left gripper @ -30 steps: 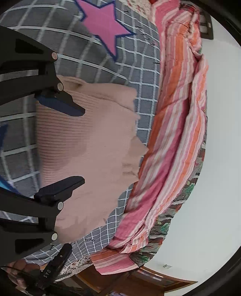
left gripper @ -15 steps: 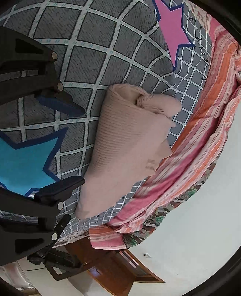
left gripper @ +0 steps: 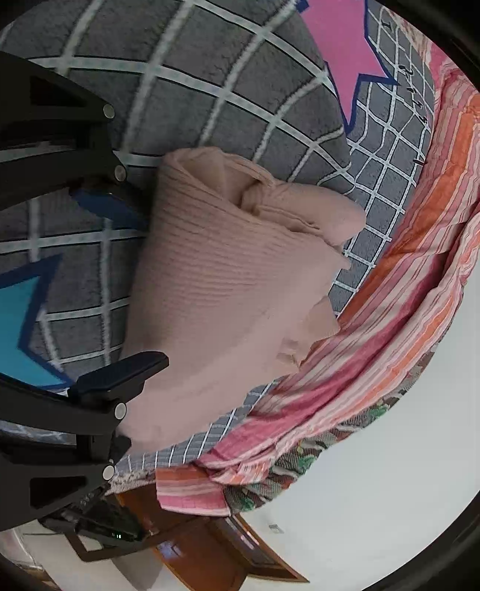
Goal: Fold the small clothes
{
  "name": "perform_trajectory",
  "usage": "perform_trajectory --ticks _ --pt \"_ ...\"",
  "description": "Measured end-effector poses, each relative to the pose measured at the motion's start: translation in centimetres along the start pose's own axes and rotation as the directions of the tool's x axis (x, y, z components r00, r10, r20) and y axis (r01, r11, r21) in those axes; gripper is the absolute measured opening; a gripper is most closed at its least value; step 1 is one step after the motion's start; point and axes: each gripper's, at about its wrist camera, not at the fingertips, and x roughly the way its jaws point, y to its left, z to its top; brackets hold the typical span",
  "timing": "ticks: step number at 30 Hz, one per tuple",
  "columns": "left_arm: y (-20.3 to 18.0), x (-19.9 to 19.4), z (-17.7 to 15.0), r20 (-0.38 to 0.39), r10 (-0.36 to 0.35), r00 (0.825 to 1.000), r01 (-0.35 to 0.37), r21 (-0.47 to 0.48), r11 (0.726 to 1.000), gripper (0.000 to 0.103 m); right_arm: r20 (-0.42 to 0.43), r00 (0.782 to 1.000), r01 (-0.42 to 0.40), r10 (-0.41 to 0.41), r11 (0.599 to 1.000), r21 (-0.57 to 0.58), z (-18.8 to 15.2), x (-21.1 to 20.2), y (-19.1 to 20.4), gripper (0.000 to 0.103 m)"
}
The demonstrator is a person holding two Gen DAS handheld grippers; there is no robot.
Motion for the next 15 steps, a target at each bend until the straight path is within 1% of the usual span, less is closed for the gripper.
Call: perform_trajectory --ticks 3,6,8,12,14,15 --pt "-0.2 0.7 0.7 0.005 0.023 1.0 -0.023 -0.008 1.0 0.065 -0.001 1.0 -0.011 0.011 0.999 0.038 0.7 0.4 -0.3 0.057" --pt "0.0 1.3 1.2 0.009 0.035 0.999 -0.035 -0.02 0.999 0.064 -0.004 1.0 -0.013 0.014 0.999 0.049 1.1 0.8 -0.5 0.057" --pt "-0.1 1.6 1.3 0.016 0.043 0.999 -0.043 -0.005 0.999 0.064 -0.005 1.0 -0.009 0.01 0.999 0.046 1.4 1.1 -0.5 0.057" --pt "-0.5 1.8 0.8 0.054 0.067 0.996 -0.07 0.054 0.996 0.064 0.002 1.0 -0.002 0.002 1.0 0.021 1.8 1.8 -0.5 0.057" --pt "-0.7 1.9 0.7 0.067 0.086 0.994 -0.09 0.069 0.994 0.064 0.03 1.0 0.006 -0.006 1.0 -0.019 1.6 2.2 -0.5 0.058" --pt "-0.8 2.0 0.7 0.074 0.09 0.993 -0.096 0.073 0.993 0.064 0.051 0.998 0.024 -0.022 0.998 -0.049 1.2 2.4 -0.2 0.058"
